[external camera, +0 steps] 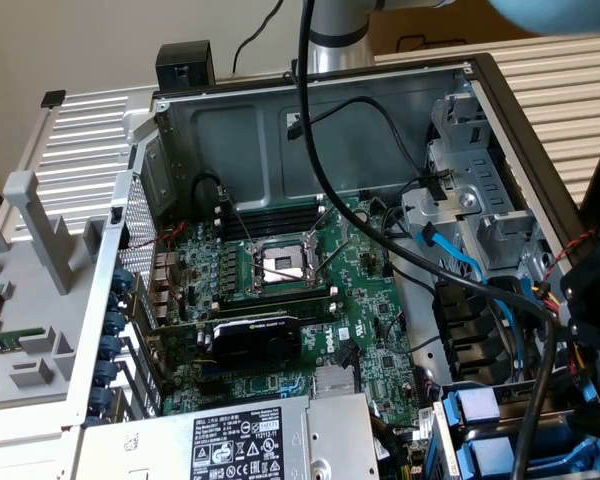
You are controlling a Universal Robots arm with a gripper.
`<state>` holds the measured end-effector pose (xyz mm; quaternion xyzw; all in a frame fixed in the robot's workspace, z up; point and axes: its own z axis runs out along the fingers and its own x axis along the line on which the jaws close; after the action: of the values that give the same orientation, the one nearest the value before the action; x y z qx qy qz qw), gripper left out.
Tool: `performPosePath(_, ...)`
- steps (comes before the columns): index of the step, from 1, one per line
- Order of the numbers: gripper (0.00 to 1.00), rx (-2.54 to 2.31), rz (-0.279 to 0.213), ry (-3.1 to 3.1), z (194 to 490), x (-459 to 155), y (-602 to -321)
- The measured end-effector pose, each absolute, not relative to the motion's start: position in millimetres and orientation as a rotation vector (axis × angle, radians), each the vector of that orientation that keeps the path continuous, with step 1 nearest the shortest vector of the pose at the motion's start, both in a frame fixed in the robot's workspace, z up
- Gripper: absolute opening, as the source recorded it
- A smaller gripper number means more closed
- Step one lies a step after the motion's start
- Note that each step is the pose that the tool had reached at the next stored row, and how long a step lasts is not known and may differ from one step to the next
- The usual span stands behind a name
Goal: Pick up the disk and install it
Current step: 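Insert the first disk wire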
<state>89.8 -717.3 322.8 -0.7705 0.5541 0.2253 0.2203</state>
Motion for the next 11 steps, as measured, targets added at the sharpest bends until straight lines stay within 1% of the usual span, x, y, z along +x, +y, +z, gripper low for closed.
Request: performPosePath(11, 0.55, -2.131, 0.625, 1.533, 322.7, 89.8, -717.3)
